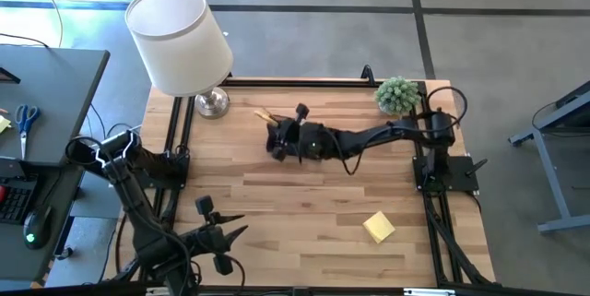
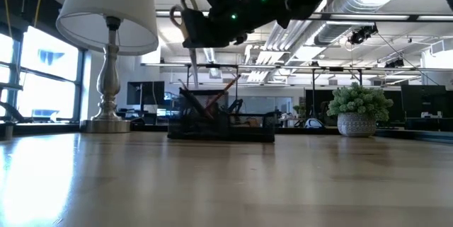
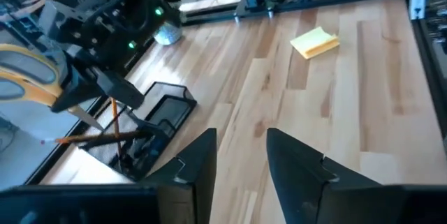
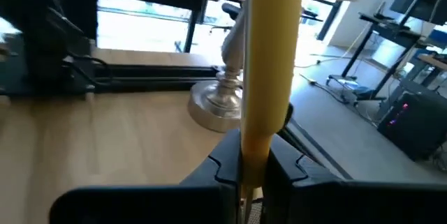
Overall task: Pick and place office supplies into organizer
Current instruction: Put the yellow scissors into the desk organizer
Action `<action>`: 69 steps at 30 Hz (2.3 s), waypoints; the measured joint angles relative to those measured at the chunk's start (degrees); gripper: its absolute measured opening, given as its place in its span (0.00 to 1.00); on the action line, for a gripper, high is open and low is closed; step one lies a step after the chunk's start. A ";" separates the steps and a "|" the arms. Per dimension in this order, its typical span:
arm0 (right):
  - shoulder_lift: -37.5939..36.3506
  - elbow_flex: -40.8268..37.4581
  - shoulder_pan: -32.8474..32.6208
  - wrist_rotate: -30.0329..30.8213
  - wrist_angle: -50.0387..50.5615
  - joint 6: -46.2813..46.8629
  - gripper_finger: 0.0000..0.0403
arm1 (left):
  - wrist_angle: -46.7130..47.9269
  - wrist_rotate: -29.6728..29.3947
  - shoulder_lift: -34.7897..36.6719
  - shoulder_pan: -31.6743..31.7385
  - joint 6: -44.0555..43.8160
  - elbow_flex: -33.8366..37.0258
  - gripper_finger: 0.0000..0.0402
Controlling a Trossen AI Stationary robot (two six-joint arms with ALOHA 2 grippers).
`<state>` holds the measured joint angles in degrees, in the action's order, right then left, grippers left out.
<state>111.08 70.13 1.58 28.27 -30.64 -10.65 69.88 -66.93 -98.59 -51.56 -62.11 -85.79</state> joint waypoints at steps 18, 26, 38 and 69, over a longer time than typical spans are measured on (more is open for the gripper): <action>-9.76 -6.10 7.29 -15.55 11.86 2.51 0.03 | -19.95 15.04 0.73 16.13 29.29 0.06 0.15; -9.94 -19.32 12.02 -23.02 -7.57 6.29 0.03 | -41.42 34.41 0.96 25.53 55.76 3.06 0.06; -10.04 -23.34 12.24 -29.24 -11.97 9.70 0.06 | -58.46 50.28 14.20 41.79 63.89 18.69 0.02; -12.67 -20.84 12.27 -26.14 -8.28 7.20 0.18 | -79.98 68.99 36.00 59.68 56.63 50.07 0.00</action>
<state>98.41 49.28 13.85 2.13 -38.92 -3.45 -10.10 2.07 -62.59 8.12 -5.48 -35.73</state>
